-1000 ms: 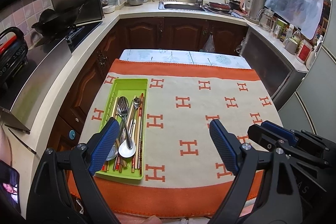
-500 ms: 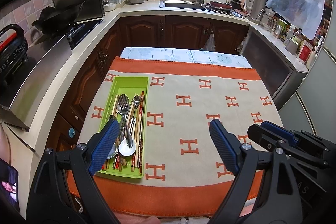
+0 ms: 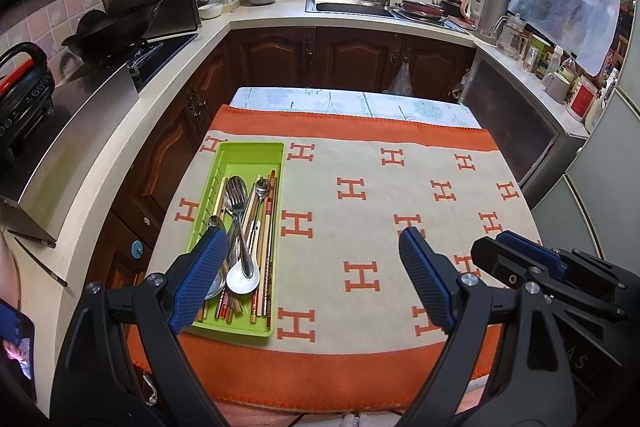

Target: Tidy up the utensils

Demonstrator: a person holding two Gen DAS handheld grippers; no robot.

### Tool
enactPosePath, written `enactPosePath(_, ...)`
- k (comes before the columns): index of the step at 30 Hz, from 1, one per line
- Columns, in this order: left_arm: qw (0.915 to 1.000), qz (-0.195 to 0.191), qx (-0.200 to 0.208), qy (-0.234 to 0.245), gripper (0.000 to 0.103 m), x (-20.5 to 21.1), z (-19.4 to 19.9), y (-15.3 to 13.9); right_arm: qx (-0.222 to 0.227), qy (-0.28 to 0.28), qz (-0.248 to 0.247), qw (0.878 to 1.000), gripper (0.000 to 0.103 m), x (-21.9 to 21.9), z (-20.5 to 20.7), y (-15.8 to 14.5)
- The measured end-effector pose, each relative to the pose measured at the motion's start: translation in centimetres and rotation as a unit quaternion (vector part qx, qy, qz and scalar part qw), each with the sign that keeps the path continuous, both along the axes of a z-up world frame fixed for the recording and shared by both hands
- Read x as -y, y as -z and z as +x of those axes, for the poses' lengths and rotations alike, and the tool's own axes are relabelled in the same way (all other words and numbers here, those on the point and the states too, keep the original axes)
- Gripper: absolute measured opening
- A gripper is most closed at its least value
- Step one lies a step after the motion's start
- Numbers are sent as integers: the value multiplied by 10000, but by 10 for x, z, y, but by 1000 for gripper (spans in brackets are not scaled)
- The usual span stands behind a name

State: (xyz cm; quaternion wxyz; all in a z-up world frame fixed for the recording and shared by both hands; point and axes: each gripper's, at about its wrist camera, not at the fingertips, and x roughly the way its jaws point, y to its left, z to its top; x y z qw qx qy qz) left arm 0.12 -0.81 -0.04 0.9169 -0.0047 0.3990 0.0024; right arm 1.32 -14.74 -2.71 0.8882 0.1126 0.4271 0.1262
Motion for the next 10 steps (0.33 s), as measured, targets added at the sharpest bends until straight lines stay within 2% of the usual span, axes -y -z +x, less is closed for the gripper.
enactPosePath(10,9999,12,-101,-19,86,1,-1,8,-81,-2,38,10000,25,-7,-8,6)
